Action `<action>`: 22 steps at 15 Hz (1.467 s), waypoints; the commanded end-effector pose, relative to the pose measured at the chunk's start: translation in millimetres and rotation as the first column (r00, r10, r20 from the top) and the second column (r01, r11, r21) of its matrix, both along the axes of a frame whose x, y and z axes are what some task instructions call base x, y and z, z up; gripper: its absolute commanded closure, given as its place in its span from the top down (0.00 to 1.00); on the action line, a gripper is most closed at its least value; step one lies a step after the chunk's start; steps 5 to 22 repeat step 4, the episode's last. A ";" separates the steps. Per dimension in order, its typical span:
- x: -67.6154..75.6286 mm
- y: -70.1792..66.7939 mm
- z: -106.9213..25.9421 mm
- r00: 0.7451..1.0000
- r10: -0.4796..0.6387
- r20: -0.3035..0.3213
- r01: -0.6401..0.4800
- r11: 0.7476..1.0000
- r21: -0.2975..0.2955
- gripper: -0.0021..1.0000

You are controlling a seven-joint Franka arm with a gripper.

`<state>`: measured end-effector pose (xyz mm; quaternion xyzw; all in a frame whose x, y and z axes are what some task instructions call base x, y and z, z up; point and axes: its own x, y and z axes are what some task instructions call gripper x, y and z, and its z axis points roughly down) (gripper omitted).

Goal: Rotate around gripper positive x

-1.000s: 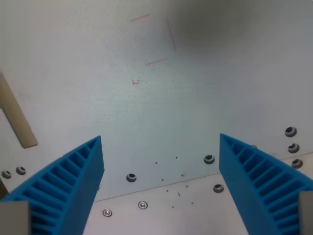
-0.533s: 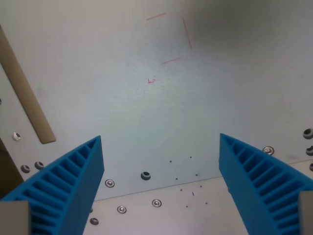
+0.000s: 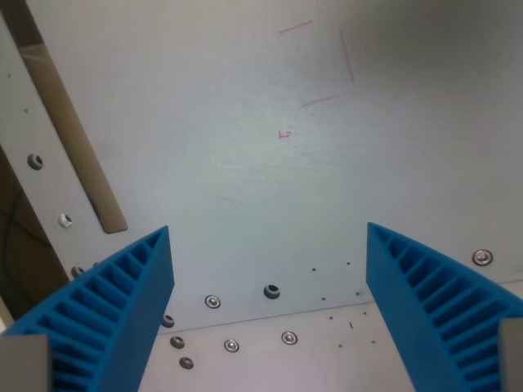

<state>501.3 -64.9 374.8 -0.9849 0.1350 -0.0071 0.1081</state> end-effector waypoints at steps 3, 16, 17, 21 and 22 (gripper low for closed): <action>-3.5 -4.4 -0.3 0.997 0.008 0.077 -0.025 0.975 0.222 1.00; -3.5 -4.4 -0.3 0.997 0.007 0.080 -0.026 0.972 0.233 1.00; -3.5 -4.4 -0.3 0.997 0.007 0.080 -0.026 0.972 0.233 1.00; -3.5 -4.4 -0.3 0.997 0.007 0.080 -0.026 0.972 0.233 1.00; -3.5 -4.4 -0.3 0.997 0.007 0.080 -0.026 0.972 0.233 1.00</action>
